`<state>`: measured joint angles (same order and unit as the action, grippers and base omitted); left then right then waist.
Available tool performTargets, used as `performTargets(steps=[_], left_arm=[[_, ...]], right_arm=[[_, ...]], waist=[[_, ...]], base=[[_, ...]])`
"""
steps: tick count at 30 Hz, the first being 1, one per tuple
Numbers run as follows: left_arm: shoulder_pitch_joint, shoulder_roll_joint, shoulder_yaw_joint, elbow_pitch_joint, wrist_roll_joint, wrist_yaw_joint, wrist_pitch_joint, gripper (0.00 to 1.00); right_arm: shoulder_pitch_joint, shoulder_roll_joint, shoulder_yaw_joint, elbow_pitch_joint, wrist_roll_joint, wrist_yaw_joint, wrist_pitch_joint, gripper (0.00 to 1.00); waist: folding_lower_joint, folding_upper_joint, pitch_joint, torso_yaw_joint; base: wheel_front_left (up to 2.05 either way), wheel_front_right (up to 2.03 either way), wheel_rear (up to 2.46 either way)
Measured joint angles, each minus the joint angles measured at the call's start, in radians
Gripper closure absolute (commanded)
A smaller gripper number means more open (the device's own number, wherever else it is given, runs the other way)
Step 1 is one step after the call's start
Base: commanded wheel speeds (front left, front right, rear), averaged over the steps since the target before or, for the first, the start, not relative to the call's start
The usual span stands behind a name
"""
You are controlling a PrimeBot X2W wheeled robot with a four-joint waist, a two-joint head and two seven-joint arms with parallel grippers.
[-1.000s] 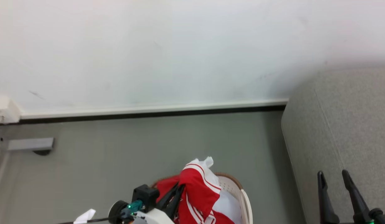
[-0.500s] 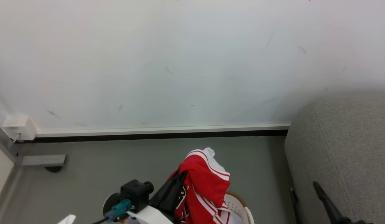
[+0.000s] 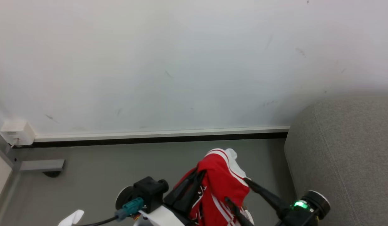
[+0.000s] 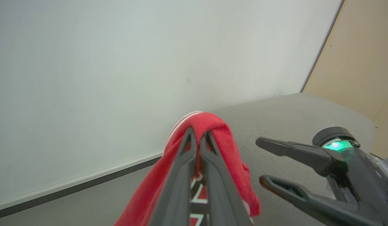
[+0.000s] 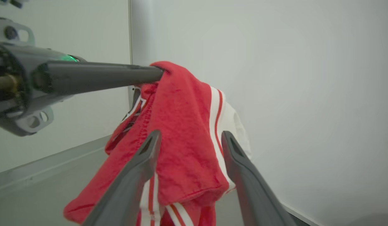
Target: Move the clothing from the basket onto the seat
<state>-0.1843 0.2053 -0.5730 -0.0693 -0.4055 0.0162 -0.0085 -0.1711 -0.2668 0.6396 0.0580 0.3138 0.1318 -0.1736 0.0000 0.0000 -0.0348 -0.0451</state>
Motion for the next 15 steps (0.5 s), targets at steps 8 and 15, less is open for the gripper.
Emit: performTargets(steps=[8, 15], left_arm=[[-0.022, -0.033, -0.050, -0.002, -0.021, -0.032, 0.016, 1.00], [-0.021, -0.058, -0.090, -0.014, -0.044, -0.052, 0.030, 1.00]], right_arm=[[-0.133, -0.043, 0.138, 0.045, 0.024, 0.000, 0.044, 0.00], [-0.154, 0.004, 0.134, 0.145, 0.012, 0.000, 0.029, 1.00]], waist=[[0.0000, 0.0000, -0.003, -0.002], [0.0000, 0.0000, -0.012, 0.010]], base=[[0.00, 0.00, 0.00], [0.00, 0.00, 0.00]])
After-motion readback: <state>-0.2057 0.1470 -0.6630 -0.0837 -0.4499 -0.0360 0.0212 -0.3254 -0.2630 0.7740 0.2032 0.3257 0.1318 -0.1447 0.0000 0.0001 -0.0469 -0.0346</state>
